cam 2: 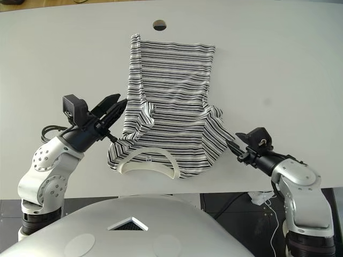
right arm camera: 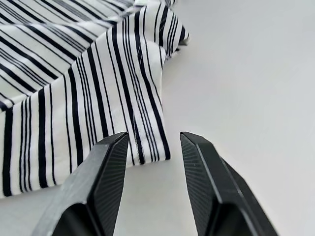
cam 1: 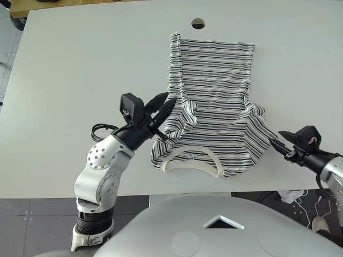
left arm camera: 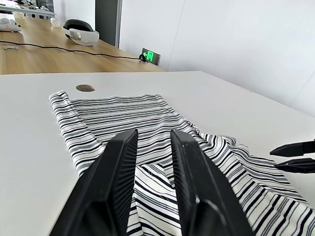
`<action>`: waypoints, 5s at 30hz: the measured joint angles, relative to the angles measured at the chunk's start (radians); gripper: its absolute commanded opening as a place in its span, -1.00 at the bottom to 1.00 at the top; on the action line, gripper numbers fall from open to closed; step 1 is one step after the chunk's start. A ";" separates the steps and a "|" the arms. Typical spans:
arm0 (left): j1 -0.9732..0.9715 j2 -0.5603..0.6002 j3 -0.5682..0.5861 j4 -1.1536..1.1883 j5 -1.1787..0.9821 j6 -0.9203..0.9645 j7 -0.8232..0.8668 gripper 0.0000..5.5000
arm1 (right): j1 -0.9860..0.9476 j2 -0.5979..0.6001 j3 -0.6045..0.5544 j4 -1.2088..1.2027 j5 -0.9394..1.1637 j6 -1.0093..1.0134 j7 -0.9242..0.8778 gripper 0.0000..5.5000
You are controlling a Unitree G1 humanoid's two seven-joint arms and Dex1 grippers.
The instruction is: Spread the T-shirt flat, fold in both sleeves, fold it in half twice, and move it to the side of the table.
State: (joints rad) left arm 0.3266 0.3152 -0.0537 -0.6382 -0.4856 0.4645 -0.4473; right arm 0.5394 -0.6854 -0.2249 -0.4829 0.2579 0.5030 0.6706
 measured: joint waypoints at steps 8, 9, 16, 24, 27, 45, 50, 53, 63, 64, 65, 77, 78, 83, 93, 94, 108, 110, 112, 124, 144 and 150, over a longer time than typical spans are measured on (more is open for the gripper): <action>0.005 -0.001 -0.004 -0.002 0.000 -0.001 0.001 -0.56 | -0.024 -0.034 0.075 0.070 -0.030 -0.017 0.037 -0.37; 0.006 -0.001 -0.004 -0.003 0.000 -0.001 0.001 -0.56 | -0.033 -0.039 0.081 0.085 -0.031 -0.025 0.049 -0.44; 0.010 0.001 -0.001 -0.016 -0.001 -0.001 0.002 -0.56 | -0.036 -0.040 0.080 0.110 0.015 -0.030 0.093 -0.89; 0.009 0.008 0.001 -0.013 0.000 -0.002 0.002 -0.56 | -0.041 -0.038 0.077 -0.042 0.012 0.026 0.035 -0.96; 0.010 0.011 0.000 -0.002 0.025 -0.016 0.002 -0.56 | -0.093 -0.066 0.128 -0.167 0.007 0.075 0.031 -0.96; 0.027 0.093 -0.058 0.035 0.275 -0.247 -0.019 -0.56 | -0.410 0.033 0.667 -0.078 -0.196 0.149 -0.026 -0.49; -0.045 0.244 -0.038 0.080 0.428 -0.441 -0.105 -0.37 | -0.296 -0.024 0.519 -0.244 -0.128 0.125 0.003 -0.16; -0.080 0.397 -0.007 0.172 0.555 -0.600 -0.175 -0.20 | -0.171 -0.106 0.331 -0.340 -0.098 0.065 0.044 0.04; 0.084 0.716 -0.004 0.263 0.541 -0.707 -0.515 0.23 | 0.101 -0.256 0.311 -0.289 -0.317 -0.220 0.123 0.48; 0.092 0.716 -0.004 0.258 0.517 -0.700 -0.532 0.23 | 0.100 -0.264 0.335 -0.275 -0.355 -0.239 0.123 0.48; 0.093 0.716 -0.005 0.258 0.507 -0.691 -0.544 0.23 | 0.096 -0.266 0.350 -0.266 -0.375 -0.247 0.122 0.48; 0.013 0.580 -0.181 0.272 0.634 -0.697 -0.479 0.24 | -0.068 -0.193 0.536 -0.200 -0.510 -0.324 0.096 0.37; 0.012 0.575 -0.187 0.271 0.639 -0.700 -0.477 0.24 | -0.072 -0.192 0.546 -0.201 -0.513 -0.324 0.096 0.31; -0.001 0.559 -0.216 0.269 0.642 -0.701 -0.472 0.12 | -0.074 -0.192 0.587 -0.208 -0.520 -0.324 0.118 -0.01; 0.000 0.559 -0.245 0.265 0.641 -0.682 -0.478 -0.43 | -0.034 -0.190 0.556 -0.230 -0.439 -0.220 0.144 -0.65; 0.001 0.559 -0.247 0.262 0.641 -0.679 -0.480 -0.47 | -0.031 -0.190 0.552 -0.229 -0.439 -0.219 0.144 -0.70; 0.215 0.793 -0.068 0.040 0.263 -0.571 -0.719 -0.96 | 0.249 -0.260 0.184 -0.357 -0.121 -0.348 0.295 -0.96; 0.256 0.820 -0.008 0.000 0.182 -0.553 -0.753 -0.96 | 0.281 -0.254 0.140 -0.377 -0.068 -0.379 0.316 -0.96; 0.268 0.831 0.038 -0.035 0.118 -0.531 -0.767 -0.96 | 0.292 -0.248 0.120 -0.393 -0.035 -0.391 0.325 -0.96; -0.358 0.464 -0.128 0.183 0.187 -0.048 -0.419 -0.96 | -0.371 -0.117 0.199 -0.090 -0.022 -0.219 0.148 -0.96; -0.882 -0.019 -0.196 1.112 0.456 -0.145 -0.046 -0.62 | -1.110 0.283 0.385 1.112 -0.227 -0.480 -0.021 -0.55; -0.930 -0.074 -0.184 1.307 0.544 -0.232 0.104 -0.62 | -1.149 0.330 0.370 1.296 -0.298 -0.548 -0.197 -0.55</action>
State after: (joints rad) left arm -0.6032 0.2408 -0.2376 0.6687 0.0586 0.2326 -0.3436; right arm -0.6096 -0.3549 0.1451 0.8132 -0.0400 -0.0447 0.4740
